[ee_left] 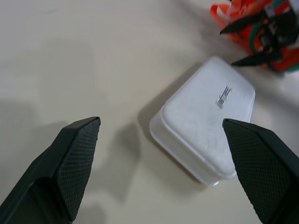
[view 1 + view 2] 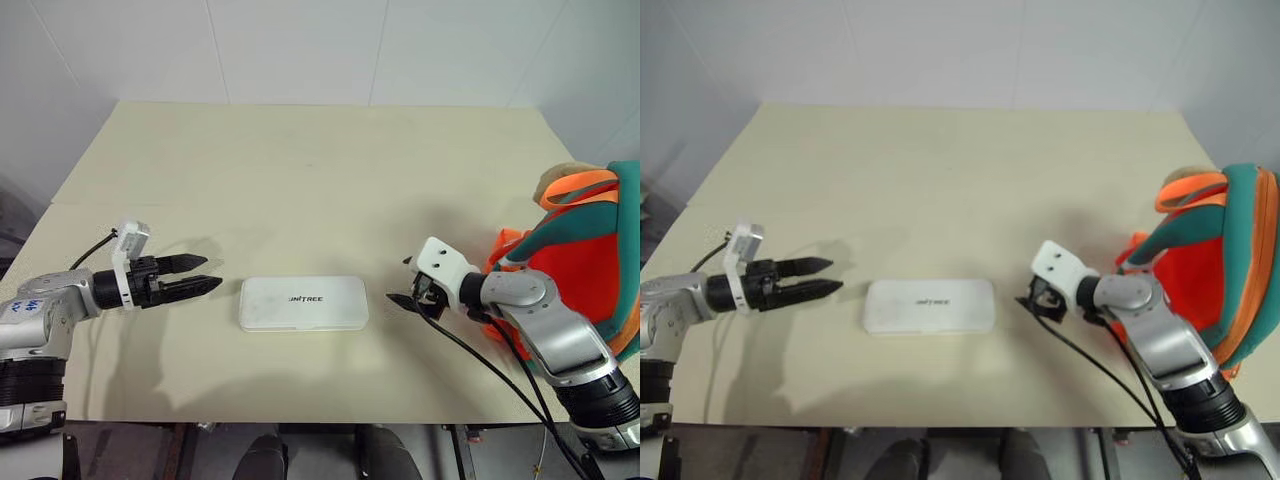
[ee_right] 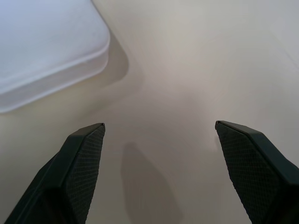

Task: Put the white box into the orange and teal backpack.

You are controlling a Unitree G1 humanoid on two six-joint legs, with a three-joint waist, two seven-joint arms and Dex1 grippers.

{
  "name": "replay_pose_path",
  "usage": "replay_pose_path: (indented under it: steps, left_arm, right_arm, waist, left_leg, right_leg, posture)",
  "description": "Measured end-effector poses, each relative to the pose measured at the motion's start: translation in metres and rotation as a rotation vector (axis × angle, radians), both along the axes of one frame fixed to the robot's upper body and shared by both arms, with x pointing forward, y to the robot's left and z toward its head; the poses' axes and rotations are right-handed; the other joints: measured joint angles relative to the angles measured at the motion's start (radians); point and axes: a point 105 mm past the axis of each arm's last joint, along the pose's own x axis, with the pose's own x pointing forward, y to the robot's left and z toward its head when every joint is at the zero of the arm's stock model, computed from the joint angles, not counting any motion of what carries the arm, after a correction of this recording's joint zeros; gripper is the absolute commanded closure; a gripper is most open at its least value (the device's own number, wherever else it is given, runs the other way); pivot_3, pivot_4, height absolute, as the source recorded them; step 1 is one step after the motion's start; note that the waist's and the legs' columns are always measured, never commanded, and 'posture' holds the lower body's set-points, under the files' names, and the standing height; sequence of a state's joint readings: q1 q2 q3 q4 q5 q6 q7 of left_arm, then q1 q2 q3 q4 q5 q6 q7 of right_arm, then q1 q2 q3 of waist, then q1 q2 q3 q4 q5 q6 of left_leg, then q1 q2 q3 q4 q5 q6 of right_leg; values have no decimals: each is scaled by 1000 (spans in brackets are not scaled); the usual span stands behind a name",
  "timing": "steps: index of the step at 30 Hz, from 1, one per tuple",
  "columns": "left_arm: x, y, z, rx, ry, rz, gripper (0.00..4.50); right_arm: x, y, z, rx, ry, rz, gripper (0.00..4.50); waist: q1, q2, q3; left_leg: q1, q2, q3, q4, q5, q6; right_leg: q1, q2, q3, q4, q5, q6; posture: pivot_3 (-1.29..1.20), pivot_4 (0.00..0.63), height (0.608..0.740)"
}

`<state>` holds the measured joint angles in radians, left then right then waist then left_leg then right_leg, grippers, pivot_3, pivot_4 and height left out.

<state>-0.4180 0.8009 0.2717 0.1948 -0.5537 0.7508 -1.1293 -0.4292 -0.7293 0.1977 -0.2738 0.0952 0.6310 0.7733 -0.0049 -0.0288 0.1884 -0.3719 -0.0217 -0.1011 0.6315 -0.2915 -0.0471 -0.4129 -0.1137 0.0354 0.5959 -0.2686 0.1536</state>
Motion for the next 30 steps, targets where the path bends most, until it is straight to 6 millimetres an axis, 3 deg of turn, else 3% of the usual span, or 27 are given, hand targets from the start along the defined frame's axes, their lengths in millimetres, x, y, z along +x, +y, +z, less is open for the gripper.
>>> replay_pose_path:
  steps: [7,17,21,30]
  left_arm:
    - [-12,-7,-32,-38,232,57,26]
    - [-18,-23,-39,-156,361,35,26]
    - [-17,-38,-42,-224,397,1,26]
    - [-9,-50,-42,-244,430,-26,26]
  right_arm:
    - [-2,16,-6,10,0,52,0]
    - [-4,29,-10,10,1,95,0]
    - [-3,36,-7,20,-9,111,0]
    - [-3,38,-6,19,-13,116,0]
  waist:
    - [-7,0,0]
    - [-6,0,0]
    - [-5,0,0]
    - [-2,0,0]
  left_leg:
    - [0,0,0,0,0,0]
    - [0,0,0,0,0,-1]
    - [0,0,0,0,0,-1]
    - [0,0,0,0,0,-1]
  right_leg:
    - [0,0,0,1,0,0]
    - [0,0,0,-1,0,0]
    - [0,0,0,-1,0,0]
    - [0,0,0,-1,0,0]
  posture:
    - [0,150,740]
    - [0,150,740]
    - [0,150,740]
    - [0,150,740]
